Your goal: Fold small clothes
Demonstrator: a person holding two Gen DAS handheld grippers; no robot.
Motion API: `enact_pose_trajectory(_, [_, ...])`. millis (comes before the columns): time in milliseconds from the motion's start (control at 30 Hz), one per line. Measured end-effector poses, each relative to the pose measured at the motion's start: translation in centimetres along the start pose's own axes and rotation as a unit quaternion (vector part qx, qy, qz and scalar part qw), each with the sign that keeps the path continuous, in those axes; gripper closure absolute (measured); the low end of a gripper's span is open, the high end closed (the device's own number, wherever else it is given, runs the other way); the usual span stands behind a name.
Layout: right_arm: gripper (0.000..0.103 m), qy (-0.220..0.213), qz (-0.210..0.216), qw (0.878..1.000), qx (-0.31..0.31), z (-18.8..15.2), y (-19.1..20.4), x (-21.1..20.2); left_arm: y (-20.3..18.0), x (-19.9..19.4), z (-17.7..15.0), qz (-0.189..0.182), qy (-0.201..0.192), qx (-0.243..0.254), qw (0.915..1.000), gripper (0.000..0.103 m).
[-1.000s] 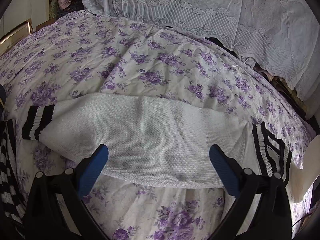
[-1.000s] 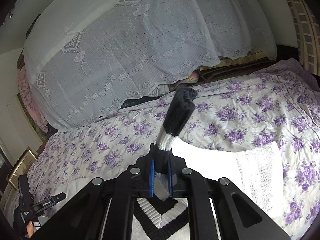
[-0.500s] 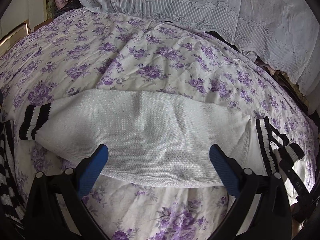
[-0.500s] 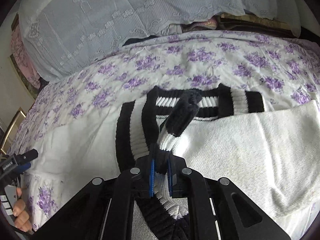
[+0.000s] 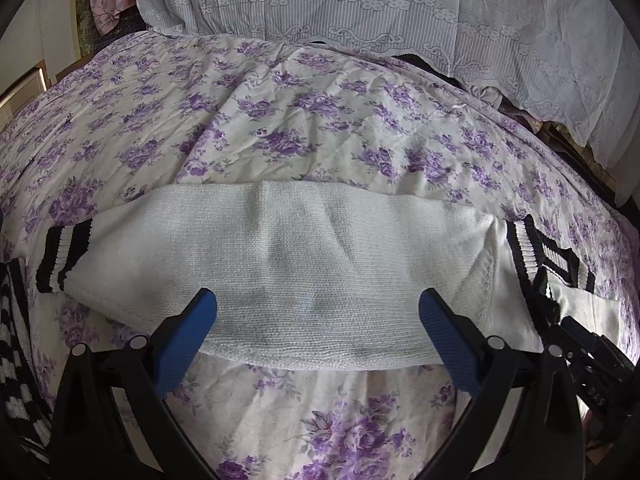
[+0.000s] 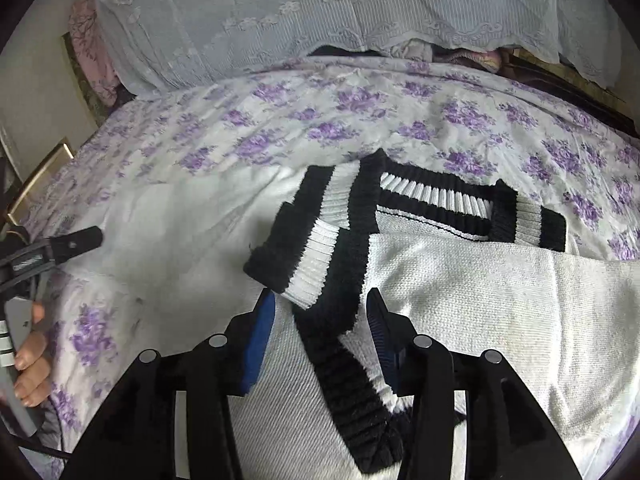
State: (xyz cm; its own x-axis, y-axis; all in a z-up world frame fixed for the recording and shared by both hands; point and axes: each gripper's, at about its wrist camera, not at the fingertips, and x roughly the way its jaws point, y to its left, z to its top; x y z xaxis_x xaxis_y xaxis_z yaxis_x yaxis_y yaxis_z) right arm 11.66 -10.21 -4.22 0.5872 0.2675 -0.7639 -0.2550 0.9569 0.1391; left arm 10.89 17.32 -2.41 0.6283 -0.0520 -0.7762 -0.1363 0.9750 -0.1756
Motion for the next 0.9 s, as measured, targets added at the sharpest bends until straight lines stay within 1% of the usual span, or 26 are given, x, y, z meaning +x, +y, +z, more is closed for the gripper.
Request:
enact_pose_trajectory(67, [0.056,-0.037,0.008,0.999,0.008,-0.4,-1.3,-3.4,-0.7,-0.4,-0.2,-0.021,-0.003,0.014,0.9997,0.005])
enact_pose_trajectory(100, [0.056,-0.054,0.004,0.998,0.015,-0.7,-2.5,-5.1,-1.2,-0.7,-0.4,-0.039,0.0,0.021,0.999,0.005])
enact_pose_trajectory(133, [0.056,-0.069,-0.002,0.997,0.025,-1.1,-3.8,-6.7,-1.9,-0.9,-0.7,-0.068,0.004,0.027,0.9973,0.005])
enact_pose_trajectory(200, [0.056,-0.094,-0.02,0.994,0.056,-1.9,-7.1,-9.6,-4.2,-1.3,-1.2,-0.135,0.021,0.045,0.9896,0.005])
enact_pose_trajectory(233, [0.056,-0.102,-0.03,0.992,0.073,-2.3,-8.9,-10.8,-5.8,-1.2,-1.4,-0.158,0.036,0.061,0.9849,0.005])
enact_pose_trajectory(300, [0.056,-0.112,-0.05,0.987,0.106,-3.2,-12.3,-12.7,-9.4,-0.5,-1.7,-0.202,0.074,0.092,0.9721,0.005])
enact_pose_trajectory(400, [0.055,-0.128,-0.06,0.979,0.149,-4.4,-16.4,-14.6,-13.7,1.2,-1.9,-0.234,0.121,0.102,0.9594,0.005])
enact_pose_trajectory(500, [0.055,-0.139,-0.047,0.973,0.181,-5.6,-18.7,-15.2,-16.4,4.1,-1.8,-0.243,0.168,0.084,0.9517,0.005])
enact_pose_trajectory(533, [0.055,-0.14,-0.043,0.972,0.184,-5.9,-19.1,-15.1,-16.8,4.9,-1.9,-0.246,0.183,0.071,0.949,0.011])
enact_pose_trajectory(567, [0.055,-0.14,-0.041,0.972,0.184,-6.1,-19.3,-14.9,-17.1,5.8,-2.0,-0.247,0.196,0.056,0.9474,0.025])
enact_pose_trajectory(600, [0.055,-0.141,-0.04,0.972,0.182,-6.2,-19.5,-14.8,-17.2,6.1,-2.0,-0.242,0.195,0.047,0.9493,0.033])
enact_pose_trajectory(633, [0.055,-0.141,-0.04,0.973,0.179,-6.2,-19.7,-14.6,-17.4,6.2,-1.9,-0.238,0.188,0.045,0.9517,0.051])
enact_pose_trajectory(667, [0.055,-0.143,-0.043,0.973,0.176,-5.9,-19.9,-14.4,-17.6,6.0,-1.9,-0.242,0.181,0.052,0.9517,0.074])
enact_pose_trajectory(700, [0.055,-0.144,-0.048,0.973,0.174,-5.6,-20.2,-14.2,-17.6,5.7,-1.8,-0.238,0.17,0.06,0.9544,0.085])
enact_pose_trajectory(733, [0.057,-0.145,-0.054,0.973,0.173,-5.1,-20.5,-14.0,-17.4,5.4,-1.6,-0.241,0.161,0.064,0.9551,0.093])
enact_pose_trajectory(767, [0.064,-0.146,-0.06,0.972,0.172,-4.4,-20.9,-13.7,-17.0,4.9,-1.3,-0.244,0.147,0.062,0.9565,0.093])
enact_pose_trajectory(833, [0.072,-0.146,-0.068,0.971,0.179,-3.1,-22.1,-12.8,-16.0,4.1,-1.0,-0.234,0.122,0.06,0.9628,0.093])
enact_pose_trajectory(867, [0.073,-0.142,-0.067,0.97,0.185,-2.6,-22.7,-12.2,-15.5,3.9,-1.0,-0.225,0.114,0.06,0.9658,0.093])
enact_pose_trajectory(900, [0.076,-0.134,-0.064,0.971,0.189,-2.1,-23.2,-11.3,-15.4,4.2,-1.0,-0.217,0.115,0.063,0.9674,0.093])
